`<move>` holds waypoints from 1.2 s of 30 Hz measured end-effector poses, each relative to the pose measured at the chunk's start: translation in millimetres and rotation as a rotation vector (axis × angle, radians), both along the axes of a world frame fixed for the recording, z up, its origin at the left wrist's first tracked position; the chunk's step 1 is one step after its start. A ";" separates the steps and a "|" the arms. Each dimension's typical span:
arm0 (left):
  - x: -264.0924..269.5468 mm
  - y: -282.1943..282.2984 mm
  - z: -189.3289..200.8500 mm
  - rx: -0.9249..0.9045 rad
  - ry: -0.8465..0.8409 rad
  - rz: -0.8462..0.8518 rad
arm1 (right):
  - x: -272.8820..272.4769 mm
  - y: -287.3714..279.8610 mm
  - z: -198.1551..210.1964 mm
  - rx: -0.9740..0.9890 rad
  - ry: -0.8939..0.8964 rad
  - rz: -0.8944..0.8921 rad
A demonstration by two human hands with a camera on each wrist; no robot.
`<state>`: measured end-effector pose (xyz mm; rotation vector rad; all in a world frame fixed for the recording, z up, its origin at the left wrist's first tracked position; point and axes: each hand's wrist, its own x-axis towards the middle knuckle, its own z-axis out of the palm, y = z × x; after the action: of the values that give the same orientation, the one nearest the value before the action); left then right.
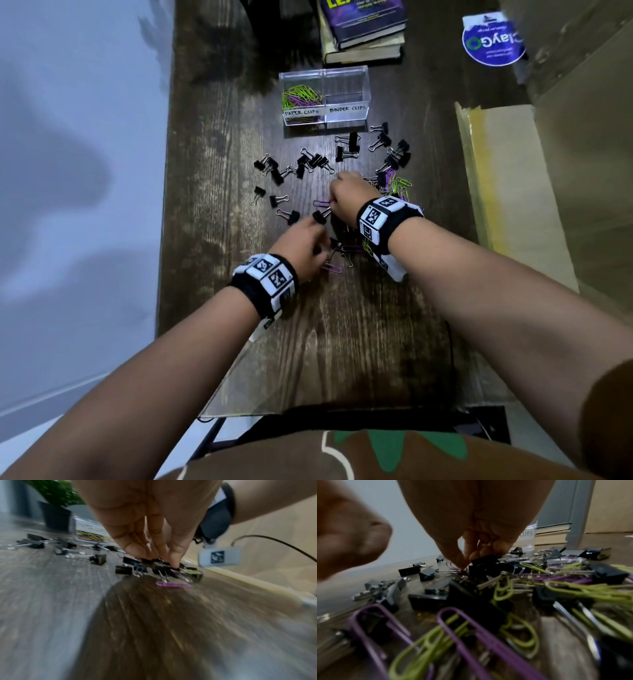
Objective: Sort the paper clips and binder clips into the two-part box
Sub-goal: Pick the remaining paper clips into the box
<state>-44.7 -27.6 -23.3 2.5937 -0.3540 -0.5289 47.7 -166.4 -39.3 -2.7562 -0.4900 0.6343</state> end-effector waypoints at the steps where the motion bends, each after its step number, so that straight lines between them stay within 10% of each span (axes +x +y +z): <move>1: -6.1 -1.8 -1.5 0.026 0.027 -0.073 | 0.3 0.3 -1.2 -0.004 0.006 0.002; 12: -16.8 -7.1 -7.8 0.172 0.092 -0.223 | -24.0 -64.5 43.2 0.860 0.326 -0.838; 18: -10.6 -26.2 7.5 -0.083 0.105 0.022 | -64.4 -93.3 35.4 1.148 0.554 -1.047; 26: -7.9 -57.2 -12.2 0.192 0.035 -0.067 | -100.4 -84.5 14.6 0.321 0.156 -0.541; 36: 0.2 -46.4 -1.6 0.009 0.047 0.210 | -97.0 -57.5 8.6 0.146 0.144 -0.353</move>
<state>-44.5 -74.0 -25.0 2.5826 -0.0616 -0.5162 -49.3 -223.9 -30.7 -2.5460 -0.0138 0.6705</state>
